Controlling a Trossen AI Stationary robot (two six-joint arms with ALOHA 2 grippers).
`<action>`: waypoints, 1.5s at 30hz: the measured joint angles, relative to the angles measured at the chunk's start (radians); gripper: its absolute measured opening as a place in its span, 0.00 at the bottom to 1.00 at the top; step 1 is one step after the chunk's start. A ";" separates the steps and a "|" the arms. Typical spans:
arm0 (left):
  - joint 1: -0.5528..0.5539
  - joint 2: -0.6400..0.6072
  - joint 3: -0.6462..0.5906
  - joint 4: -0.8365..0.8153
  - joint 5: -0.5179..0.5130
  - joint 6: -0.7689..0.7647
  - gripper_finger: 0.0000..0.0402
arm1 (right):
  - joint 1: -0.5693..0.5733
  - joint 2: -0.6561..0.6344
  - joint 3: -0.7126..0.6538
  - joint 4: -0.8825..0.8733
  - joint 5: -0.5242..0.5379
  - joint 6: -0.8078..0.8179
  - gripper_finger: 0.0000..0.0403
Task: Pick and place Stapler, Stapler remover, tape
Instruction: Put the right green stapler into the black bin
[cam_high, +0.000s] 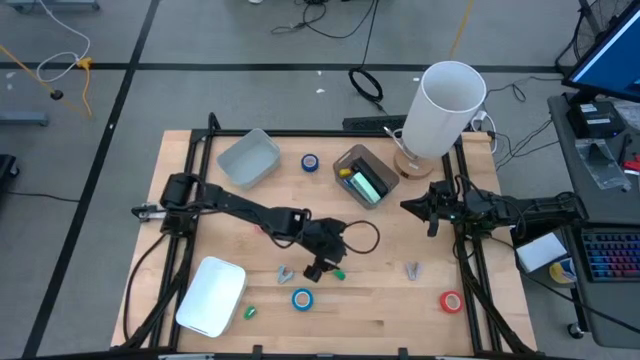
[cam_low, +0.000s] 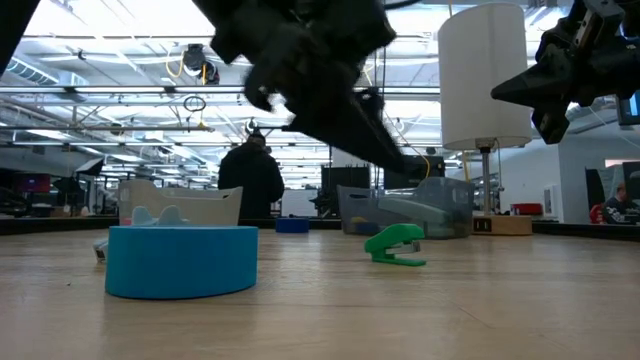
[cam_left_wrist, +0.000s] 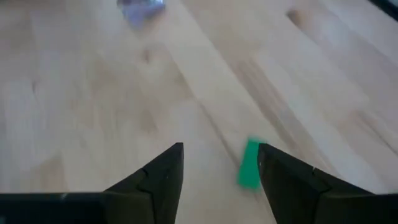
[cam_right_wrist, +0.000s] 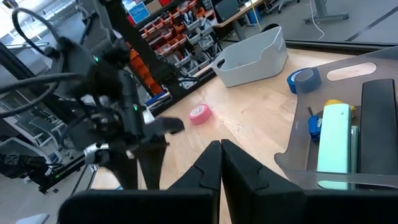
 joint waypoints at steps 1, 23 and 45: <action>-0.003 0.011 0.002 0.014 0.003 0.000 0.51 | 0.000 0.000 0.000 0.000 -0.001 0.000 0.01; -0.037 0.090 0.002 0.034 0.068 -0.004 0.47 | 0.001 0.013 0.000 -0.008 -0.024 0.048 0.01; 0.057 0.121 0.006 0.065 0.109 -0.115 0.17 | 0.001 0.013 0.000 -0.023 -0.024 0.059 0.01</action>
